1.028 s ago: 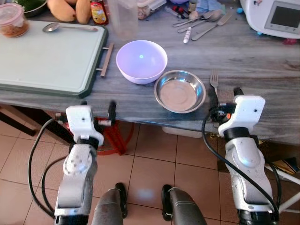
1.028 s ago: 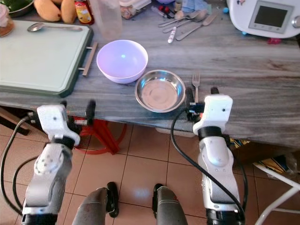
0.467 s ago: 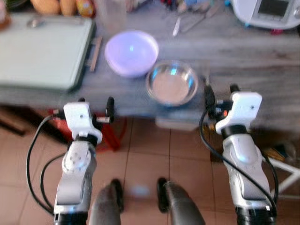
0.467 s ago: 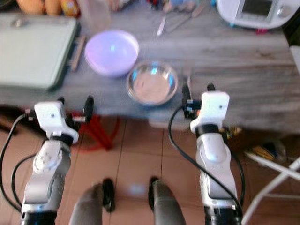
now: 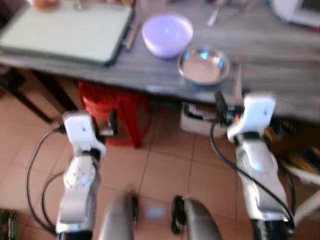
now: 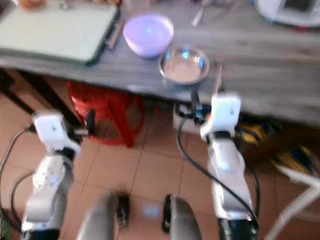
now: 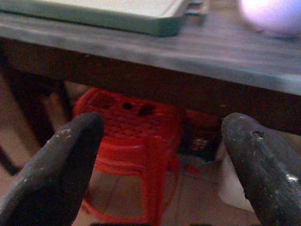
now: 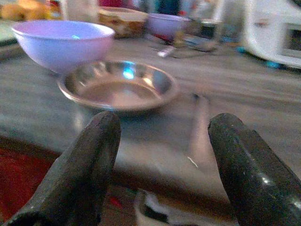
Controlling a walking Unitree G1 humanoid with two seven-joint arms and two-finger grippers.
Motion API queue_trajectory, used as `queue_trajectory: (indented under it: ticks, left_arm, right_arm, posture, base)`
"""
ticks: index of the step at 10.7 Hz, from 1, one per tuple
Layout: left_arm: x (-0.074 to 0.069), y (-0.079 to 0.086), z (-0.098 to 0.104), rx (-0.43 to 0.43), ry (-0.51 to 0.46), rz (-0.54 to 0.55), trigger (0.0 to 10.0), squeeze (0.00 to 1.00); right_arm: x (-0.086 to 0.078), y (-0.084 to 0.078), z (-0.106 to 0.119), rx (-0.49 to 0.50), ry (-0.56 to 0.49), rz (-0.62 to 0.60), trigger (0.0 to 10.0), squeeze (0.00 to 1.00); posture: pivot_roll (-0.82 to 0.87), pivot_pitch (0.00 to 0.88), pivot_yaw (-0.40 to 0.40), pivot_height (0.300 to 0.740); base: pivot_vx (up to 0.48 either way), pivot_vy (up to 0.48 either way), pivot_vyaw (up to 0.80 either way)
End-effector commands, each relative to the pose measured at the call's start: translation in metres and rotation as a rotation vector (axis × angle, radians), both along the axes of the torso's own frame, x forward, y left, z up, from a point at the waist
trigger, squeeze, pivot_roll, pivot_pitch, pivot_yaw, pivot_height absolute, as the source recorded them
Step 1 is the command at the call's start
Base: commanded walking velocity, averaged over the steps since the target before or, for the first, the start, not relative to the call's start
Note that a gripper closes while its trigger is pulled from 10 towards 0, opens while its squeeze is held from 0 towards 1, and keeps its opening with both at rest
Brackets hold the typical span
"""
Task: Setting the table
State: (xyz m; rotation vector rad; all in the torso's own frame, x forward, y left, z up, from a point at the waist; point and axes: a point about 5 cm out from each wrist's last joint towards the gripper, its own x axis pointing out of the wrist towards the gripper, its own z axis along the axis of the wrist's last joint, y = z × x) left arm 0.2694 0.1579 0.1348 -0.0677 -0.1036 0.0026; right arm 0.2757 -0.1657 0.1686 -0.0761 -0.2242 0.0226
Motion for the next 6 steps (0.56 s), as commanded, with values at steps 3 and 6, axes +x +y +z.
queue_trajectory:
  ticks: [3,6]
  left_arm:
    - [-0.0036,0.0003,-0.0026,0.017,0.013,-0.004,10.0,0.0]
    - [-0.0035,-0.0009,-0.0021,0.024,0.012,-0.014,10.0,0.0]
  right_arm:
    - [-0.0002,-0.0033,-0.0031,0.012,0.016,-0.01,10.0,0.0]
    - [0.0005,-0.0027,-0.0039,0.013,0.019,-0.008,10.0,0.0]
  posture:
    - [-0.05,0.251,-0.018,0.74]
    - [-0.04,0.253,-0.014,0.74]
  base:
    - [-0.317,0.0,0.0]
    - [-0.32,0.0,0.0]
